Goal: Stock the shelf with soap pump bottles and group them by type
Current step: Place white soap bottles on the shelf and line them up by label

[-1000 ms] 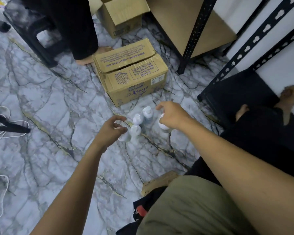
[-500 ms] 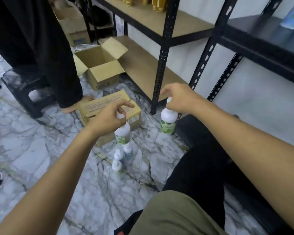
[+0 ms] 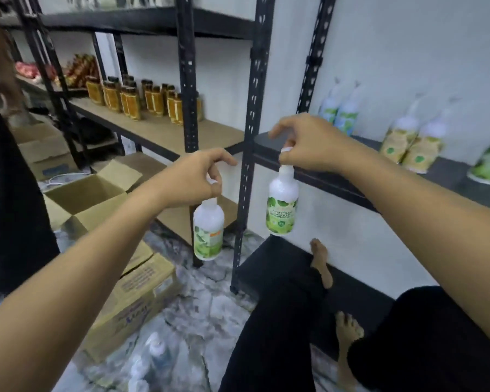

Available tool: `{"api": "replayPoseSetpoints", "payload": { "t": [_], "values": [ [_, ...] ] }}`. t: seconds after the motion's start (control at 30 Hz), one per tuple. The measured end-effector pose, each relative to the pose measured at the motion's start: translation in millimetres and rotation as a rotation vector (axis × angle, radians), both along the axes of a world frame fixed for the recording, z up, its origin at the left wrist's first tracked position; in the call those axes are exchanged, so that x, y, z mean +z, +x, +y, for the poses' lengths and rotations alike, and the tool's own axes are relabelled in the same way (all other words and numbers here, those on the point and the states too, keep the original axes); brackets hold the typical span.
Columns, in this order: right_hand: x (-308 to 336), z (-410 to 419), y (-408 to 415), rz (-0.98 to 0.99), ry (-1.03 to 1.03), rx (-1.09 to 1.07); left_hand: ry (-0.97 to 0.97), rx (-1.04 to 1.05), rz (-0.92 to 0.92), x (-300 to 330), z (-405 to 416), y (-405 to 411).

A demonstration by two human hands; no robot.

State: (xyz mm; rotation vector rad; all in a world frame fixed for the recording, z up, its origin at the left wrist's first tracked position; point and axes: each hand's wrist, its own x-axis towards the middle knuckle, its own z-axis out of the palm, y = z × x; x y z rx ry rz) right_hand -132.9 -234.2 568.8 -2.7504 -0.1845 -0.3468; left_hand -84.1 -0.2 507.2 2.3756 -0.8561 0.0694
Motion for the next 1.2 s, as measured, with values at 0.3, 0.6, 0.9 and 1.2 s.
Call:
{"api": "replayPoseSetpoints", "payload": {
  "t": [0.3,0.6,0.9,1.2],
  "values": [
    [84,-96,-50,-0.121,-0.006,-0.223,-0.017,-0.203,-0.109,92,-105,10],
    [134,-193,-115,-0.174,-0.033,-0.444,-0.034,-0.365,-0.215,161,-230,-12],
    [149,-286,-186,-0.172,-0.066,-0.672,-0.036,-0.563,-0.256,191,-353,-50],
    [142,-363,-251,-0.126,-0.059,-0.854,-0.023,-0.736,-0.234,193,-458,-91]
  ]
}}
